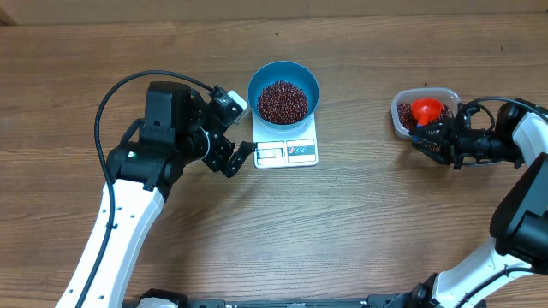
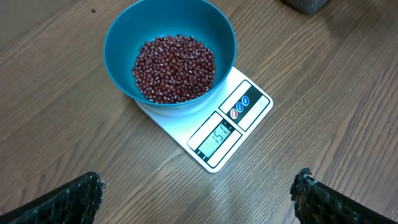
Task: Scoop item into bowl and weigh 150g on scale
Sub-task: 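Lower the scoop into the tub and open the right gripper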
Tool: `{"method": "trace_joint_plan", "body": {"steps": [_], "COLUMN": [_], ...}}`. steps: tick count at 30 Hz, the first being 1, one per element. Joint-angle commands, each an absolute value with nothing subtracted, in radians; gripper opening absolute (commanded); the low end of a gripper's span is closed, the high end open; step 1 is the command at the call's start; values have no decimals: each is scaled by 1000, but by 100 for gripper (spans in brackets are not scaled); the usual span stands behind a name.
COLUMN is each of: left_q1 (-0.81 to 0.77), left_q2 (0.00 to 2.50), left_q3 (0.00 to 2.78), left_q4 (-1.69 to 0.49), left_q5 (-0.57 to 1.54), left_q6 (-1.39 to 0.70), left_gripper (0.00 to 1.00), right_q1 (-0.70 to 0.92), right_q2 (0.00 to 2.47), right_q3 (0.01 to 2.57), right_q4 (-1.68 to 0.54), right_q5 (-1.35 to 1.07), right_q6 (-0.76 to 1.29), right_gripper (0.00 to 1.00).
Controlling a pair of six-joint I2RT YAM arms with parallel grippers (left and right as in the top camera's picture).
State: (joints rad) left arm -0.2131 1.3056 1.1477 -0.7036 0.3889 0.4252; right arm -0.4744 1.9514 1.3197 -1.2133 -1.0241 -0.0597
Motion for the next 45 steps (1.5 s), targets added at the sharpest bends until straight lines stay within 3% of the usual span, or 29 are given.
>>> {"method": "trace_joint_plan", "body": {"steps": [1, 3, 12, 22, 37, 42, 45], "left_q1": [-203, -203, -203, -203, -203, -203, -203], "left_q2": [1308, 1308, 1308, 1308, 1308, 1308, 1308], "left_q3": [1151, 1151, 1151, 1151, 1151, 1151, 1151], "left_q4": [-703, -703, -703, -703, -703, -703, -703], "left_q5": [392, 392, 392, 392, 392, 392, 392], "left_q6": [418, 419, 419, 419, 419, 419, 418], "left_gripper": [99, 100, 99, 100, 100, 100, 100], "right_q1": [-471, -471, -458, -379, -396, -396, -409], "right_q2": [1935, 1935, 1935, 1936, 1936, 1936, 1936], "right_q3": [1315, 1315, 1314, 1280, 1192, 1192, 1192], "right_q4": [-1211, -1212, -1213, -1093, -1122, -1184, -1187], "right_q5": [-1040, -1040, -1038, -987, -1069, -1074, -1049], "right_q6": [-17, -14, 16, 109, 183, 183, 188], "right_gripper": [45, 46, 69, 72, 78, 98, 100]}}
